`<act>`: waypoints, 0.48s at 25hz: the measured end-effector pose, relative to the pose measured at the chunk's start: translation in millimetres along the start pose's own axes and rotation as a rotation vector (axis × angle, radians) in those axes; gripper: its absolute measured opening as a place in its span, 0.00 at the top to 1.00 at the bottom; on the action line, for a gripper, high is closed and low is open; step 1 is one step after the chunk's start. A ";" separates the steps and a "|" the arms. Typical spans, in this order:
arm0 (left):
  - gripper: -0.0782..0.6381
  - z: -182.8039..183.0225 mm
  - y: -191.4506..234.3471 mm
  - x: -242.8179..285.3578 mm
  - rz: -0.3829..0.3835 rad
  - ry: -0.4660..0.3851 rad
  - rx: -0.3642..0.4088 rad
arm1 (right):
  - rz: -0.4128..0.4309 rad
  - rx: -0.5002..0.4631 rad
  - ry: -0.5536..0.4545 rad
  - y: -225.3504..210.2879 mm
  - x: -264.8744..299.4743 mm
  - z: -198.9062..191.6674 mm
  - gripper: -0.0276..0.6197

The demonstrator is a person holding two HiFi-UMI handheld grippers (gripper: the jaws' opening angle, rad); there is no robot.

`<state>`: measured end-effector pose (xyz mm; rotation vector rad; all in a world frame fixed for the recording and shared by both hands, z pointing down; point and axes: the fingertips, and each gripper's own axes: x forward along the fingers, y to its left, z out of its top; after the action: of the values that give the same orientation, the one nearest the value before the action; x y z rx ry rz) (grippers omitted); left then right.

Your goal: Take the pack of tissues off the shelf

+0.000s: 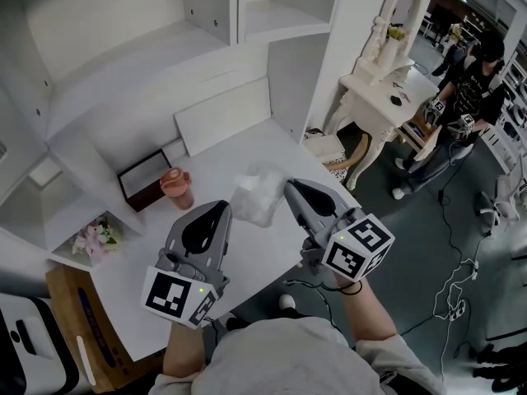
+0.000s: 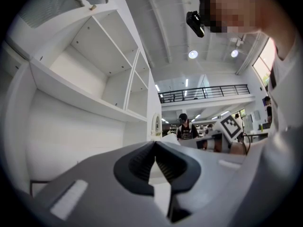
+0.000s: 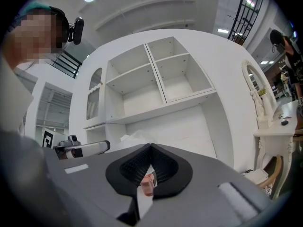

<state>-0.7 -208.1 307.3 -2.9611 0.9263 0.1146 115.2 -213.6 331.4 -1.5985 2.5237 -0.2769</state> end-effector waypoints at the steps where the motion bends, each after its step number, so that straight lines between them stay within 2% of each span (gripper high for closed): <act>1: 0.89 0.0 -0.2 0.3 0.000 0.001 0.000 | 0.000 0.001 0.000 -0.1 0.0 -0.2 0.95; 12: 0.89 -2.8 0.9 -3.8 0.008 0.013 -0.004 | 0.005 0.005 0.014 2.6 1.6 -5.1 0.95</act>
<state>-4.1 -206.9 310.4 -2.9657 0.9400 0.0981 111.1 -213.6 335.8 -1.5939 2.5348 -0.2951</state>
